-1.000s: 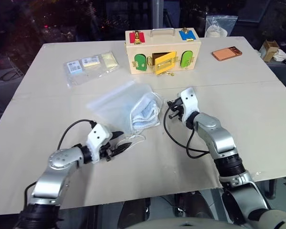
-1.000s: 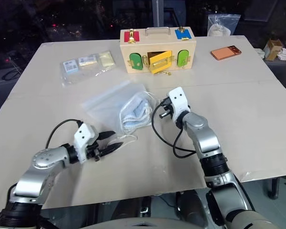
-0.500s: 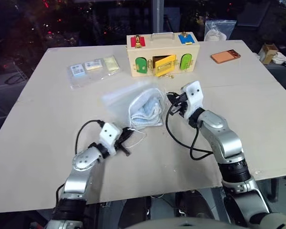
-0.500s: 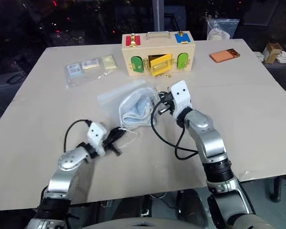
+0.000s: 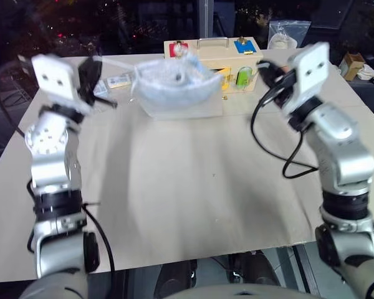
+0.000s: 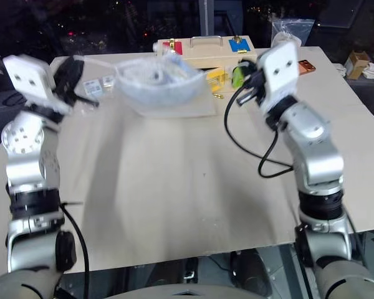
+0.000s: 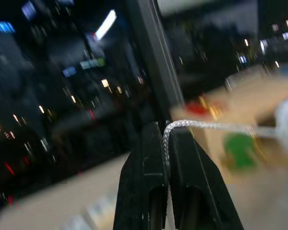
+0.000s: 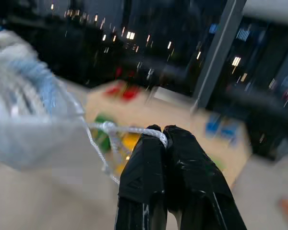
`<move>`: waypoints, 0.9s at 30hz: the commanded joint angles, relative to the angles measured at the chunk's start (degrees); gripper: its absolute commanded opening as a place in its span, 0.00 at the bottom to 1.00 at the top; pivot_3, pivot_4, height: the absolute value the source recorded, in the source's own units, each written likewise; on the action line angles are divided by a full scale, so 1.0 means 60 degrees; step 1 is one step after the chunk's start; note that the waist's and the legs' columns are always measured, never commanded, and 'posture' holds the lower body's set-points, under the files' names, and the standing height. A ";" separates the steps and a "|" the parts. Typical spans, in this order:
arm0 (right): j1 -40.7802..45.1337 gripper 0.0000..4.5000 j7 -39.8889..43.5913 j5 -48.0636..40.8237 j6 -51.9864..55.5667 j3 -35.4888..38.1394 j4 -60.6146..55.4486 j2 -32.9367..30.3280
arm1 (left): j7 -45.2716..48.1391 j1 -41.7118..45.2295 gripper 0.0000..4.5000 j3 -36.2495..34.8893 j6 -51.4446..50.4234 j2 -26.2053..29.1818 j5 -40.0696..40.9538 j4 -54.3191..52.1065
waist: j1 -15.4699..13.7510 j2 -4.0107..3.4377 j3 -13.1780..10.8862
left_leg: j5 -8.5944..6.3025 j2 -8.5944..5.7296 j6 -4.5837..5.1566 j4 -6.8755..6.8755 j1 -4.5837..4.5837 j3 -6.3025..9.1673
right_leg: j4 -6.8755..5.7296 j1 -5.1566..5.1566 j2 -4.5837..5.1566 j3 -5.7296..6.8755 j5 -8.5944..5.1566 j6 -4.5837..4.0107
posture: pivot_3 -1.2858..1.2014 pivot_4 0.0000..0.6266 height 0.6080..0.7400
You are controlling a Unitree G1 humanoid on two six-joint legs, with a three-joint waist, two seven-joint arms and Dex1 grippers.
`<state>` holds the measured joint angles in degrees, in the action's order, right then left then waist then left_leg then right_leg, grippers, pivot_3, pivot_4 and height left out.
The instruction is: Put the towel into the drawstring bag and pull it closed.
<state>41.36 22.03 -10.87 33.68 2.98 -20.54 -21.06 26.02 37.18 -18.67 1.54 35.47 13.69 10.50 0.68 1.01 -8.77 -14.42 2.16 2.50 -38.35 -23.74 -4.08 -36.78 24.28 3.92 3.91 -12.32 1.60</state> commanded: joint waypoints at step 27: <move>-0.0022 0.00 -0.0693 -0.0492 -0.0413 0.2377 -0.0356 -0.2593 | 0.0640 0.2113 0.01 0.0118 0.1860 0.1575 -0.0564 0.4589 | 0.0046 0.0080 -0.0048 | -0.0004 0.0006 0.0000 0.0017 -0.0008 -0.0060 | -0.0011 0.0038 0.0002 -0.0026 -0.0010 0.0017 | 0.52 0.24 1.00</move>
<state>38.43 20.36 -12.99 31.31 13.32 -21.76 -36.13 29.85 48.91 -15.99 9.08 42.79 10.22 37.96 0.95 1.49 -9.06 -14.44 2.20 2.50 -38.25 -23.84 -4.48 -36.85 24.57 3.93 3.73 -12.38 1.71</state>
